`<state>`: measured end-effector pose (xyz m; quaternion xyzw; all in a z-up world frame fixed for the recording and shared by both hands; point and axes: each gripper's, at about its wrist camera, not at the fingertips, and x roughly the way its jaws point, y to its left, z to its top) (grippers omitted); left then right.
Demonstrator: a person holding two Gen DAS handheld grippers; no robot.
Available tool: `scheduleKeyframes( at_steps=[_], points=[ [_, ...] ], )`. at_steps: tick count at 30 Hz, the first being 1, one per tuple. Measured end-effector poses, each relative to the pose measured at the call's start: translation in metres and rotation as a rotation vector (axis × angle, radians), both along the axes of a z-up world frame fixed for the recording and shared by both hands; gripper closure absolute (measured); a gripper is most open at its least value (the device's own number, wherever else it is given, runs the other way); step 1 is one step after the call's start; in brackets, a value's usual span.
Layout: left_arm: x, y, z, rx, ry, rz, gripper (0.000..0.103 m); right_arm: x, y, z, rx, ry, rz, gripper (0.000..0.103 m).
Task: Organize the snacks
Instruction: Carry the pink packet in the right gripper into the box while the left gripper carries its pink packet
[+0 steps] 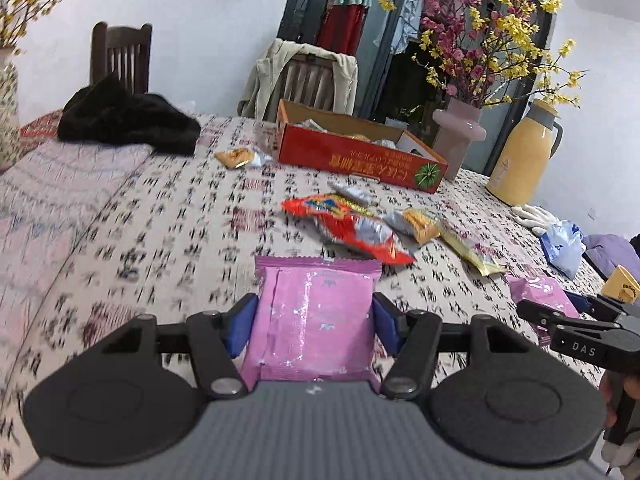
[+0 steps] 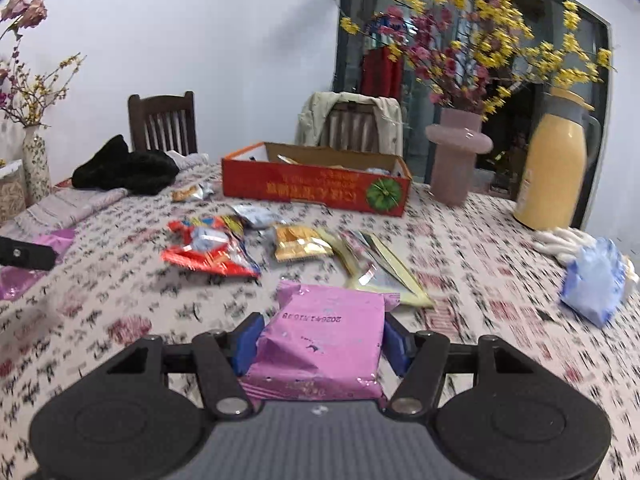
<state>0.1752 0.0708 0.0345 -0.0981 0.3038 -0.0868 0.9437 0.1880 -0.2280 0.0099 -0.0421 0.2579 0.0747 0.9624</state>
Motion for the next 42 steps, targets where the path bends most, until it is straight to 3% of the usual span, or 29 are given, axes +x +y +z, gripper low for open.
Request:
scheduleKeyframes(
  at_steps=[11, 24, 33, 42],
  points=[
    [-0.022, -0.007, 0.007, 0.010, -0.025, 0.002, 0.041, -0.023, -0.013, 0.005, 0.017, -0.026, -0.021, 0.041],
    [-0.015, -0.009, 0.005, 0.009, -0.016, 0.003, 0.041, -0.019, -0.020, 0.001, 0.026, -0.017, -0.044, 0.041],
    [0.008, -0.011, 0.014, 0.015, -0.037, -0.005, 0.041, 0.001, -0.023, 0.005, 0.033, -0.022, -0.040, 0.041],
    [0.062, -0.019, 0.046, 0.049, -0.124, -0.043, 0.041, 0.053, -0.026, 0.029, 0.059, -0.055, 0.010, 0.041]
  ],
)
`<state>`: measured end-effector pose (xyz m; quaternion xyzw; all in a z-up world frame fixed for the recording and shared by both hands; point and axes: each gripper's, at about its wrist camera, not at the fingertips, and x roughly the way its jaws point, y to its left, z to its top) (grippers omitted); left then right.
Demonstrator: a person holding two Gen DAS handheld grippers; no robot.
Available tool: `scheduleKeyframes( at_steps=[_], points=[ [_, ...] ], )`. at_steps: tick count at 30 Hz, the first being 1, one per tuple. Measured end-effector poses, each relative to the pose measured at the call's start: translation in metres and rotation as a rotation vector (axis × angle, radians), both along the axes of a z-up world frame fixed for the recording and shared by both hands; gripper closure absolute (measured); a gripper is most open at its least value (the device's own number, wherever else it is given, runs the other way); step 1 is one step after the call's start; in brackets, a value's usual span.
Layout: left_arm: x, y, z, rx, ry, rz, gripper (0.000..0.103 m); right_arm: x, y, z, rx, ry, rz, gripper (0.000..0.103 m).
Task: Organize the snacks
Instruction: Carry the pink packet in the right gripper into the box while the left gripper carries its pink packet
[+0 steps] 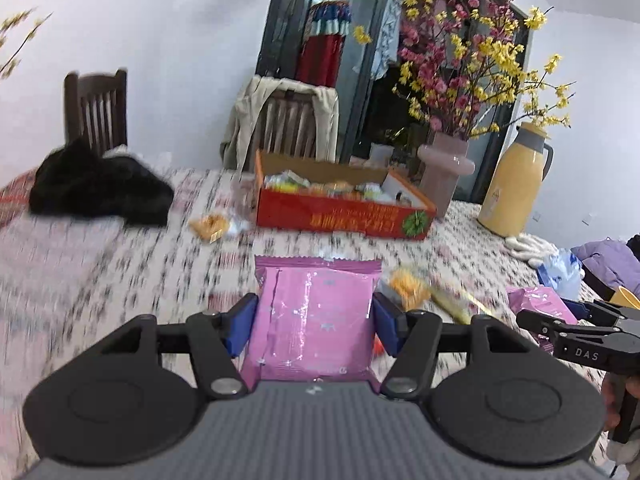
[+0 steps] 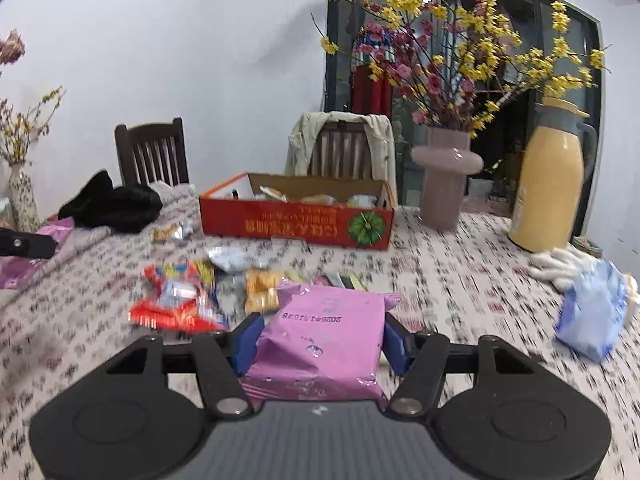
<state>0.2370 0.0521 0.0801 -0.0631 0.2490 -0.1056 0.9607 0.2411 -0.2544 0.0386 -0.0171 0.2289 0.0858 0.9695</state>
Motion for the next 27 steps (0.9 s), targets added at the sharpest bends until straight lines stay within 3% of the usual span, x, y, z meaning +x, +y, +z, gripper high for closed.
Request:
scheduleKeyframes(
  at_steps=[9, 19, 27],
  points=[
    [0.096, -0.009, 0.030, -0.011, -0.040, -0.046, 0.041, 0.083, -0.003, 0.041, 0.054, -0.048, 0.068, 0.041],
    [0.215, -0.030, 0.030, -0.004, -0.014, -0.090, 0.041, 0.197, 0.004, 0.058, 0.054, -0.059, 0.111, 0.041],
    [0.366, -0.050, -0.003, -0.063, 0.169, -0.054, 0.041, 0.346, 0.003, 0.039, 0.128, 0.110, 0.082, 0.041]
  ],
)
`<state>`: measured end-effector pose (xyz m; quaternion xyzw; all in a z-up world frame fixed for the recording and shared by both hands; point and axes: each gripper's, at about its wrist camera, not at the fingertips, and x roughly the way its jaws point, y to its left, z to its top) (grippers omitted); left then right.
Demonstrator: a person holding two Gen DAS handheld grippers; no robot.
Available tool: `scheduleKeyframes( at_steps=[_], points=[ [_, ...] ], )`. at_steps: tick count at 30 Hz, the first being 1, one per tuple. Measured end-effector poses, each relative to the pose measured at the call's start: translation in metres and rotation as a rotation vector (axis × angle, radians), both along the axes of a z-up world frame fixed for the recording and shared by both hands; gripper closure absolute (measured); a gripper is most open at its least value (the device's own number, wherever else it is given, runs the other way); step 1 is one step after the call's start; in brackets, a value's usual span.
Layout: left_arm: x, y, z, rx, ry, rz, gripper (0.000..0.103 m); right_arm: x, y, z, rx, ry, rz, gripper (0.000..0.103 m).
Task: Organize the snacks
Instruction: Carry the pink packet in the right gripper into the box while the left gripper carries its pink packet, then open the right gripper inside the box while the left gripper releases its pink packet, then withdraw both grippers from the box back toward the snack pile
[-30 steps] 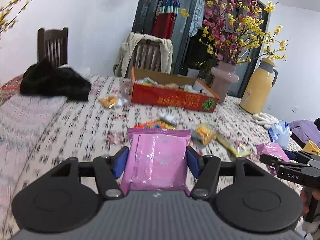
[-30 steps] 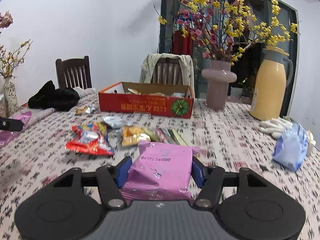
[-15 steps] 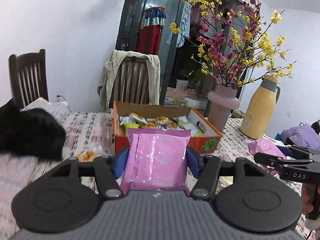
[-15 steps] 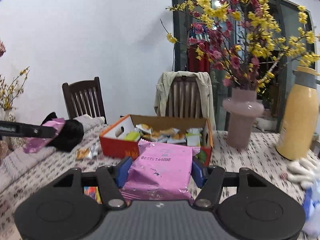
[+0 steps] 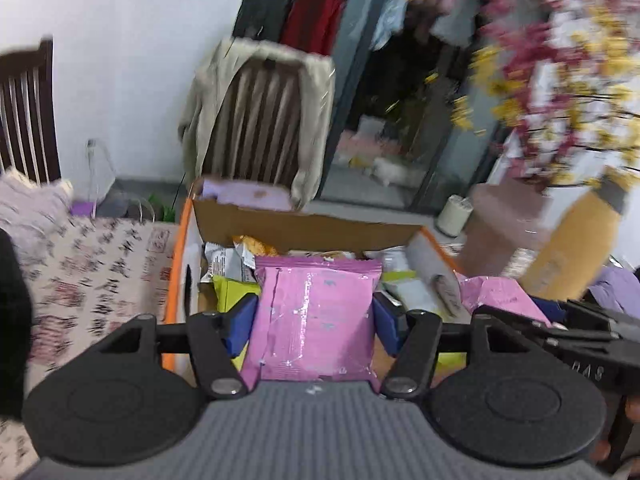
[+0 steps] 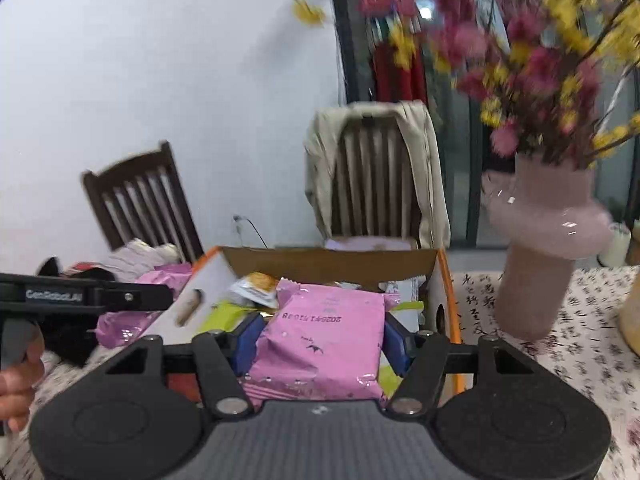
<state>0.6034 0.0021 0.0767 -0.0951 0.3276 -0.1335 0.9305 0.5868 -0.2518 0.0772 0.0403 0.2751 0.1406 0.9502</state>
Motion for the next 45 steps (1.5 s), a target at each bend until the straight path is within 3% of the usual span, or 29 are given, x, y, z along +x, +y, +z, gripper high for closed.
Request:
scheduleKeyframes(
  at_steps=[6, 9, 11, 13, 16, 18, 20, 24, 27, 31, 39, 45],
  points=[
    [0.070, -0.017, -0.051, 0.088, 0.145, 0.056, 0.041, 0.082, 0.020, -0.052, -0.117, 0.163, -0.024, 0.041],
    [0.078, -0.028, -0.065, 0.163, 0.134, 0.071, 0.041, 0.102, 0.027, -0.077, -0.133, 0.229, -0.013, 0.041],
    [0.079, -0.031, -0.064, 0.154, 0.131, 0.056, 0.039, 0.105, 0.029, -0.087, -0.111, 0.240, -0.013, 0.041],
    [0.077, -0.032, -0.063, 0.132, 0.127, 0.044, 0.024, 0.105, 0.034, -0.091, -0.132, 0.232, -0.010, 0.039],
    [0.070, -0.033, -0.061, 0.153, 0.107, 0.023, 0.024, 0.100, 0.040, -0.092, -0.174, 0.206, -0.023, 0.039],
    [0.062, -0.033, -0.055, 0.158, 0.095, 0.020, 0.024, 0.093, 0.041, -0.086, -0.177, 0.187, -0.019, 0.030],
    [0.049, -0.028, -0.043, 0.142, 0.076, 0.018, 0.024, 0.085, 0.038, -0.076, -0.175, 0.159, -0.020, 0.030],
    [0.008, -0.014, -0.012, 0.145, 0.002, -0.005, 0.022, 0.061, 0.031, -0.048, -0.210, 0.085, -0.023, 0.027],
    [-0.041, -0.002, 0.013, 0.170, -0.099, -0.005, 0.017, 0.030, 0.020, -0.030, -0.218, 0.040, -0.005, 0.025],
    [-0.099, 0.009, 0.034, 0.175, -0.163, -0.007, 0.016, -0.013, 0.011, -0.010, -0.201, 0.012, -0.007, 0.023],
    [-0.217, 0.022, 0.055, 0.115, -0.249, -0.037, 0.005, -0.127, 0.001, 0.027, -0.114, -0.040, 0.014, 0.014],
    [-0.307, 0.036, 0.048, 0.104, -0.300, -0.013, 0.001, -0.223, 0.009, 0.028, -0.107, -0.087, 0.053, 0.011]
  ],
)
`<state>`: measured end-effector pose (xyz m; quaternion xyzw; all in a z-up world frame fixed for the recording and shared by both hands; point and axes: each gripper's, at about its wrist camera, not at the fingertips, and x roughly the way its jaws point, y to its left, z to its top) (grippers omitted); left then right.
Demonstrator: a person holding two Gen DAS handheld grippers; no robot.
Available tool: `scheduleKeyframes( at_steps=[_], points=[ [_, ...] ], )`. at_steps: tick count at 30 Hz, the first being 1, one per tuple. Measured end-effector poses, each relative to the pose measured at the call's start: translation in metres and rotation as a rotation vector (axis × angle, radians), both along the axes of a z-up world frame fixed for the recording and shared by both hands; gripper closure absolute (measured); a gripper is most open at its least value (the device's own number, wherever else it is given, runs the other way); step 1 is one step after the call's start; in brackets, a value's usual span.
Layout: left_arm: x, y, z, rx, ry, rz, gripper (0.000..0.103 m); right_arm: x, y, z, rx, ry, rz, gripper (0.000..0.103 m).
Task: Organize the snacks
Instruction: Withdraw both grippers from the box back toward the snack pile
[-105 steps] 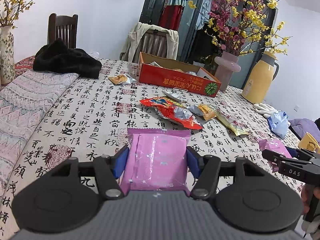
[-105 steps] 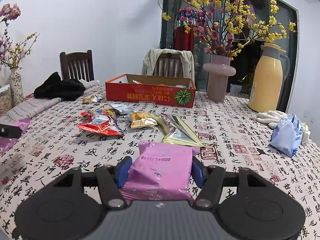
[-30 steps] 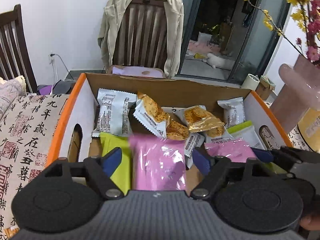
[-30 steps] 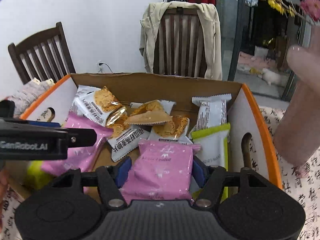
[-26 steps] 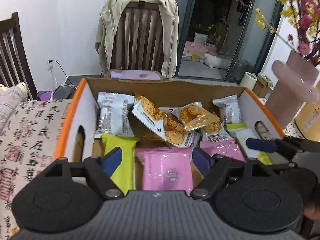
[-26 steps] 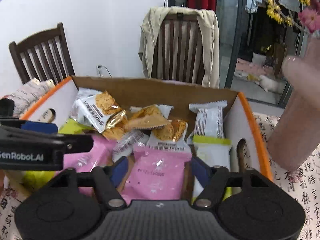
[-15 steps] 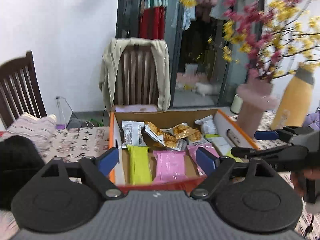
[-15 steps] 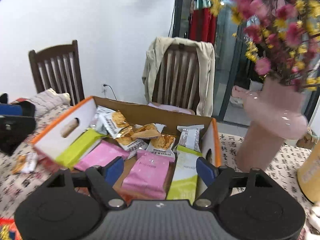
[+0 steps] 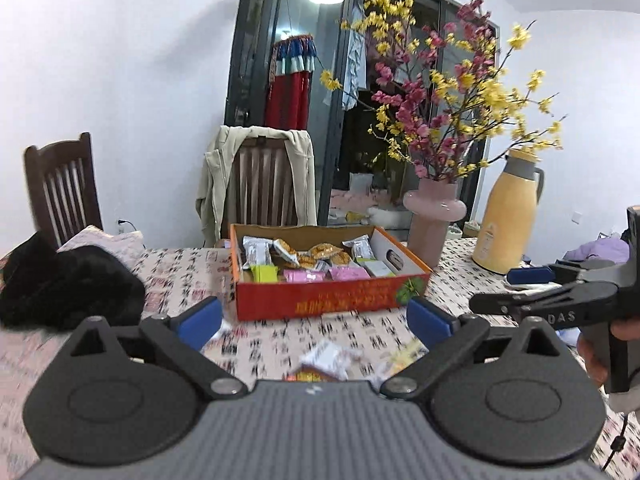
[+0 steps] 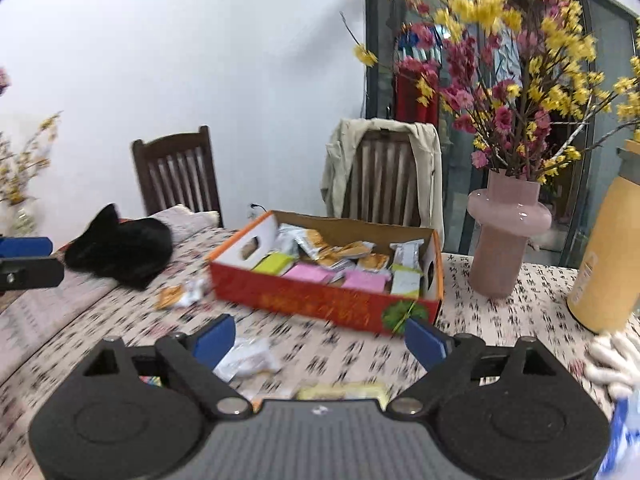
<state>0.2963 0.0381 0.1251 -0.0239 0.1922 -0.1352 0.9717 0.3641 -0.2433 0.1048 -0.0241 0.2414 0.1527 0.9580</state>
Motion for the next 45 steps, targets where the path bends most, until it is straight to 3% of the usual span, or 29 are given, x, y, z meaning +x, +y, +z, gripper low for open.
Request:
scheduleKeyframes(
  at_steps=[4, 11, 17, 28, 45],
  points=[
    [-0.046, 0.014, -0.012, -0.033, -0.004, 0.020, 0.000, -0.059, 0.003, -0.012, -0.004, -0.024, -0.017, 0.010],
    [-0.102, 0.035, -0.047, -0.106, 0.061, 0.086, 0.000, -0.143, -0.004, -0.046, 0.068, -0.008, -0.122, 0.010],
    [-0.130, 0.041, -0.064, -0.102, 0.083, 0.115, 0.000, -0.183, -0.016, -0.073, 0.069, 0.003, -0.230, 0.009],
    [-0.143, 0.035, -0.067, -0.088, 0.085, 0.112, 0.000, -0.197, -0.020, -0.071, 0.068, -0.016, -0.255, 0.009],
    [-0.116, 0.020, -0.074, -0.054, 0.124, 0.077, 0.000, -0.174, -0.033, -0.082, 0.074, 0.015, -0.288, 0.009]
  ],
)
